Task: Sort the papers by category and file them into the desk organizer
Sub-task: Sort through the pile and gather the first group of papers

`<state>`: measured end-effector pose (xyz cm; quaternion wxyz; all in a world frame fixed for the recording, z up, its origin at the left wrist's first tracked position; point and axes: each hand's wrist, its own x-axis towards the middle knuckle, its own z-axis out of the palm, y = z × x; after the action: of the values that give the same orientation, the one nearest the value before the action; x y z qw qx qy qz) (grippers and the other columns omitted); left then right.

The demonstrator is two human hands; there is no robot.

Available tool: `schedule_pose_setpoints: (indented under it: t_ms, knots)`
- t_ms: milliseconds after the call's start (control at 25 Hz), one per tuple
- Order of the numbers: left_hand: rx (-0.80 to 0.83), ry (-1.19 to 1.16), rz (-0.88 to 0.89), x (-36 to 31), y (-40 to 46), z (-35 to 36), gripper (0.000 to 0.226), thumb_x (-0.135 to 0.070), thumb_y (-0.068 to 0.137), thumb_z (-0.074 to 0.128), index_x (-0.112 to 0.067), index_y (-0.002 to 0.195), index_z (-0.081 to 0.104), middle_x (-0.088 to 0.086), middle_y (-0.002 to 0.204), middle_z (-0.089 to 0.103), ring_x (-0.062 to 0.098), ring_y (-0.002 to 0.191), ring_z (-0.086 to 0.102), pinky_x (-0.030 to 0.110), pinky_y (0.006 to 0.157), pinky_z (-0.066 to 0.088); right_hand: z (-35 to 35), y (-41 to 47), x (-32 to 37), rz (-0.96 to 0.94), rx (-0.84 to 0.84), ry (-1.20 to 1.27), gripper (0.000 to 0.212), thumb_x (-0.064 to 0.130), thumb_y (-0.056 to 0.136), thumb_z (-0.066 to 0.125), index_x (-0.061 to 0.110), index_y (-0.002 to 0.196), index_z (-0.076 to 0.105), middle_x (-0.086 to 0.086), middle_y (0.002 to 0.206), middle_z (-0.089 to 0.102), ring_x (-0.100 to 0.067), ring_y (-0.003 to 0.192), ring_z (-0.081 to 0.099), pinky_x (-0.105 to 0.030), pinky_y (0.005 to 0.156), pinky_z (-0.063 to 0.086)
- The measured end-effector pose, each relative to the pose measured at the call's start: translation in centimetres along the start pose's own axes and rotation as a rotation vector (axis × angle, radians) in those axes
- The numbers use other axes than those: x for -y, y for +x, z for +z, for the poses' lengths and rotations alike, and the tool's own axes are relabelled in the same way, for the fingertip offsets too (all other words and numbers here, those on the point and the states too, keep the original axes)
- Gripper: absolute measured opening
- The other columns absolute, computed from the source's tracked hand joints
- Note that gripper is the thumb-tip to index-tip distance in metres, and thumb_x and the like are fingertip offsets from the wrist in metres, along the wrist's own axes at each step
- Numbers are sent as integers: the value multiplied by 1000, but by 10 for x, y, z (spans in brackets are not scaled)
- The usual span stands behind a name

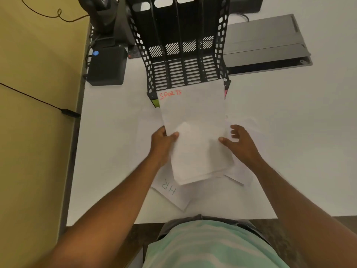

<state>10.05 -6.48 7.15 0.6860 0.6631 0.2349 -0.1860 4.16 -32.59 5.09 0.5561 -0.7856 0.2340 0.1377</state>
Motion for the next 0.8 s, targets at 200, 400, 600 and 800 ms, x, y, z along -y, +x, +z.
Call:
schedule_pose_setpoints:
  t_ms: [200, 400, 600, 800]
  knots:
    - [76, -19, -199, 40, -20, 9, 26, -9, 89, 69, -6, 115, 68, 12, 115, 72, 27, 99, 71, 42, 88, 58, -21, -1, -26, 152, 96, 181, 27, 23, 80, 81, 11, 103, 75, -11, 103, 77, -31, 92, 74, -44, 83, 60]
    - [29, 84, -243, 66, -21, -6, 5, -9, 90, 68, -8, 90, 73, 11, 98, 76, 26, 86, 73, 34, 73, 61, -23, -19, -51, 196, 78, 245, 11, 10, 85, 74, 9, 96, 78, -13, 94, 79, -35, 88, 75, -44, 78, 60]
    - [-41, 160, -195, 66, -20, -15, 8, -17, 88, 71, -10, 89, 74, 3, 90, 79, 26, 87, 74, 46, 80, 61, -12, -23, -68, 263, 85, 217, 15, 5, 90, 66, 10, 97, 78, -7, 92, 80, -29, 86, 76, -46, 81, 60]
    - [102, 161, -130, 67, -23, -17, 19, -27, 89, 69, -27, 108, 67, -5, 103, 76, 15, 91, 73, 34, 80, 60, 2, -27, -69, 263, 128, 127, 22, 5, 88, 68, 12, 107, 75, -4, 95, 80, -24, 86, 76, -41, 81, 61]
